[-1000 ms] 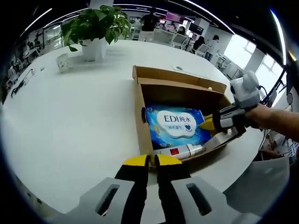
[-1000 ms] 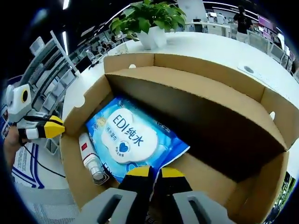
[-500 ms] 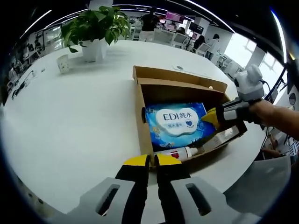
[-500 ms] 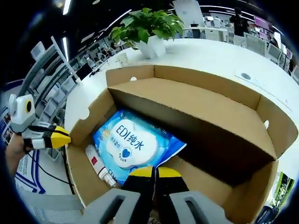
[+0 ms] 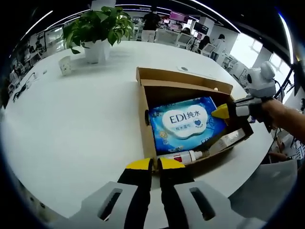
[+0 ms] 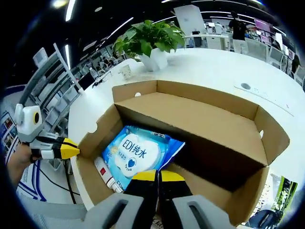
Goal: Operate the shoe box by opening the lid, removing the specified soft item, and placing it in the target area until the item is outside and the box remains undamaged.
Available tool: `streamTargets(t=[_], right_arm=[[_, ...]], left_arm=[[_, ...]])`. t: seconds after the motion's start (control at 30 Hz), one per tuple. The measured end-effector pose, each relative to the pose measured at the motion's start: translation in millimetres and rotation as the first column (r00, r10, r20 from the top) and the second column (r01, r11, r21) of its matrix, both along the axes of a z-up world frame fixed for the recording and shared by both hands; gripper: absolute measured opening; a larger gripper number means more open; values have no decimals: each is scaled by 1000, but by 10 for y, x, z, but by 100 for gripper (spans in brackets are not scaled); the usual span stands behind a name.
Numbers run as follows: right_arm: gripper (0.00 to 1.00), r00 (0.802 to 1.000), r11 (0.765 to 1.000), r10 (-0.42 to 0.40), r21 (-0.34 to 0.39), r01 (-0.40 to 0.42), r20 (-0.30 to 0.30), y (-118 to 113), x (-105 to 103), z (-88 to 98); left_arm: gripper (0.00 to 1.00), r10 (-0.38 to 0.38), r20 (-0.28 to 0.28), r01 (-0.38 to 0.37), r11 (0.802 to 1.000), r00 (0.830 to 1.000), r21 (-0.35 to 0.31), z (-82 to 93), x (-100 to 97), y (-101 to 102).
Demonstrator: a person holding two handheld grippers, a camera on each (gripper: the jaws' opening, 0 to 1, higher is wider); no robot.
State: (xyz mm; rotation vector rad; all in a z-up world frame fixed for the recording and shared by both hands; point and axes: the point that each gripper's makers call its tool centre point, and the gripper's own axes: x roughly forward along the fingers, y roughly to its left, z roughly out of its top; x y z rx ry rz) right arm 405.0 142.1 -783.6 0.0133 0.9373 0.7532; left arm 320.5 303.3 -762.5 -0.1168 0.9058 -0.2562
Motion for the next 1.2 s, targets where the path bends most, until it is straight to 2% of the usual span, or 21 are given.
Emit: streamTargets(t=[0.37,0.5,0.57,0.63,0.7,0.8,0.87,1.0,1.2], right_arm=[[0,1000,1000,-27,8,27,13,-88,8,37],[0,999,1000,-28,4,28,15,-116,11,33],[0,999,999,-31,5,31,15,-131,10,31],[0,999,999,-32,5,32,14,-140,10,28],[0,999,999,-34,5,34,12,-152,7,27],[0,999,999,-34,4,34,13,-162,4,26],[0,999,999,-35,4,35,11,-171,5,22],[0,999,999,-37,6,37,5,-191,1,17],[0,999,999,-42,4,42,7,-246,-3,4]], left_arm=[[4,-40,-12,40,998,999,39,24,19,10],[5,-44,30,42,998,999,55,119,71,16],[9,-51,41,49,997,998,64,154,98,12],[12,-88,88,80,992,992,95,226,173,-8],[12,-92,80,85,992,993,88,245,178,-41],[14,-115,101,106,991,988,86,292,239,-110],[14,-155,115,146,986,981,77,314,280,-200],[18,-192,76,189,981,978,50,246,312,-349],[20,-228,39,225,972,973,70,132,376,-466]])
